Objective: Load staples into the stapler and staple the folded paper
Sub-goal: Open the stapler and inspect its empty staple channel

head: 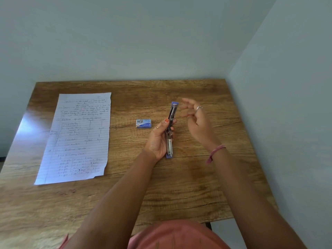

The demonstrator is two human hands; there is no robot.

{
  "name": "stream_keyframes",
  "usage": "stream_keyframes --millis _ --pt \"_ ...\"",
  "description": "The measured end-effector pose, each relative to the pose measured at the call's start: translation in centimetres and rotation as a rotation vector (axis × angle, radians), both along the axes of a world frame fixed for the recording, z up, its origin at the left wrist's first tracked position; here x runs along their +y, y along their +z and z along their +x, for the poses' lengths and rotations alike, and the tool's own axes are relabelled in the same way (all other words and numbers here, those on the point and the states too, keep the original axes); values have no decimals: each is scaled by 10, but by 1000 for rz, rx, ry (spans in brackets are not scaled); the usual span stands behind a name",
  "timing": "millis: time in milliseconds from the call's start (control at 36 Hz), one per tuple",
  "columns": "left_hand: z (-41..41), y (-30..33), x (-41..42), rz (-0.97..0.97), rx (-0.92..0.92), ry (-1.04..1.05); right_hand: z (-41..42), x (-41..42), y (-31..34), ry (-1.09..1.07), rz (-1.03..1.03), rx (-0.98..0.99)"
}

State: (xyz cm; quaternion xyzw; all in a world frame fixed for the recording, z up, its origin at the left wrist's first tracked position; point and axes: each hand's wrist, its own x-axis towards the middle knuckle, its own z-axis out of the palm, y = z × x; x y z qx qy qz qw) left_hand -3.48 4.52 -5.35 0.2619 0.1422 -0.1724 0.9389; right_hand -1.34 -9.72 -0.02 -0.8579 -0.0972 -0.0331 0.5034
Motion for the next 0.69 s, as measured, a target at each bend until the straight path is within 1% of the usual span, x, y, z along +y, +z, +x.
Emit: stream_keyframes --millis 111,167,222,278,444,500,556,611,694 --pt "-1 2 -4 95 4 71 -4 6 -20 -141 291 270" --pt "0 5 -8 148 36 122 -8 6 -30 -179 351 342" --pt "3 8 -8 226 55 170 -11 4 -39 -231 398 368" --pt "5 10 -5 339 30 183 -12 0 -45 -280 457 390" --pt "7 15 7 810 -106 96 -10 -6 -50 -311 588 418" --pt "7 16 10 1008 -182 85 -10 -7 -50 -298 590 419" --pt "6 19 12 1155 -284 61 -11 -7 -49 -291 585 418" --pt "6 22 12 1249 -374 38 -11 -8 -48 -285 581 416" --pt "7 27 11 1355 -443 18 -11 -8 -46 -277 572 420"
